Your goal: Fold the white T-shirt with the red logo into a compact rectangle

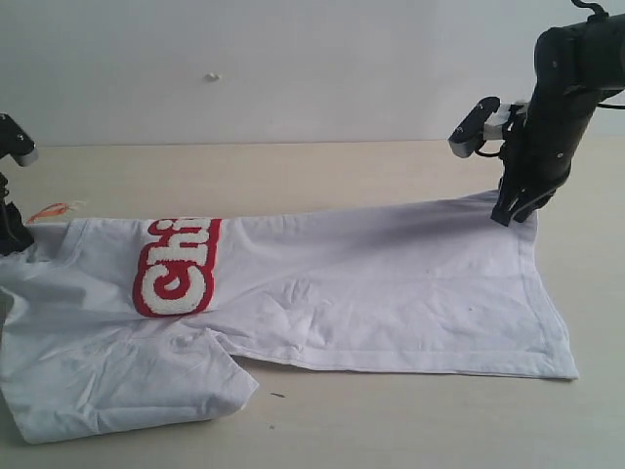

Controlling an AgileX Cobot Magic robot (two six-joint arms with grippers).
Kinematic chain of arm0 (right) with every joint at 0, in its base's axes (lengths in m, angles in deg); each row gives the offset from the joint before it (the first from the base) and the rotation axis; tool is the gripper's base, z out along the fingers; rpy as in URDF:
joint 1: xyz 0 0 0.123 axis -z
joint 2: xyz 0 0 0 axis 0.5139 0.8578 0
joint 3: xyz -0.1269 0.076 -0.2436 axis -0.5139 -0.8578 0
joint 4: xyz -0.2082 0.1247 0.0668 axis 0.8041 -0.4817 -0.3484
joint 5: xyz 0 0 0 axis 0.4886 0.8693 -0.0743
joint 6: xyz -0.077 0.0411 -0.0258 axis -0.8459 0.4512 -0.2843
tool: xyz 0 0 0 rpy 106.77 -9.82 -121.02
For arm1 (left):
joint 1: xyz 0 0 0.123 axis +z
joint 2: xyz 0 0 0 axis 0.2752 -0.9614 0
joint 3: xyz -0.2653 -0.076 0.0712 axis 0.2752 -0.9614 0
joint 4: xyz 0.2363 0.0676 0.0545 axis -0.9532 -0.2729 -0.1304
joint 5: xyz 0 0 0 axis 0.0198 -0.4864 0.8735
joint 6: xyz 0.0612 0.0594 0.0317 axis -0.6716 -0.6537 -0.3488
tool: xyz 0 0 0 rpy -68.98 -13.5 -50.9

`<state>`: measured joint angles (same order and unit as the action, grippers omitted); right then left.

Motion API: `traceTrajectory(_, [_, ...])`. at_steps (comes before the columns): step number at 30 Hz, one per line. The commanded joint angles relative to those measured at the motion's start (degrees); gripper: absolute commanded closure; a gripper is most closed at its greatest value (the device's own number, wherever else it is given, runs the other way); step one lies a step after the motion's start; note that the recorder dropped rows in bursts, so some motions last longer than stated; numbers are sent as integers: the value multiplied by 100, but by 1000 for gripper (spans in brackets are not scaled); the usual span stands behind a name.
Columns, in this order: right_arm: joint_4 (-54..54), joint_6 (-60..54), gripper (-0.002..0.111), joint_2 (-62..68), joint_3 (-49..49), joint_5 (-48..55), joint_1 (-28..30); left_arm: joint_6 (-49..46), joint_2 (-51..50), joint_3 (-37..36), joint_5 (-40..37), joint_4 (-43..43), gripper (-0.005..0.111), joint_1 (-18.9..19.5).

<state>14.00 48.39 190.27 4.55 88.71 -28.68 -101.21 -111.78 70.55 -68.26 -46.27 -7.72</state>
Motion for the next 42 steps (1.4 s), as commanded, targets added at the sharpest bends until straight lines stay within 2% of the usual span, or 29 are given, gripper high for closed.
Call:
traceTrajectory(1, [164, -12, 57, -20, 40, -358, 53, 87, 13, 45, 369, 225, 33, 74])
traceTrajectory(4, [266, 337, 45, -10, 40, -632, 53, 99, 13, 45, 439, 595, 30, 158])
traceTrajectory(7, [303, 414, 46, -9, 40, -659, 53, 128, 58, 45, 400, 1407, 33, 262])
traceTrajectory(10, [318, 425, 46, 1, 40, -659, 53, 104, 100, 101, 146, 2263, 42, 391])
traceTrajectory(16, [318, 425, 46, 1, 40, -609, 53, 127, 48, 192, -764, 2262, 43, 638])
traceTrajectory(20, [318, 425, 46, 1, 40, -582, 53, 123, 7, 241, -1150, 2592, 36, 867])
traceTrajectory(23, [303, 425, 46, 1, 40, -571, 53, -87, -17, 308, -1345, 3336, 32, 1084])
traceTrajectory(29, [279, 425, 46, 1, 40, -562, 53, -620, -20, 308, -1521, 4996, 32, 1398])
traceTrajectory(32, [266, 425, 46, 1, 40, -562, 53, -620, -66, 308, -1832, 5123, 32, 1459])
traceTrajectory(36, [254, 415, 46, 1, 40, -523, 53, -593, -342, 308, -2842, 4423, 34, 1480])
traceTrajectory(42, [254, 415, 46, 1, 40, -491, 53, -333, -597, 408, -3194, 4321, 34, 1458])
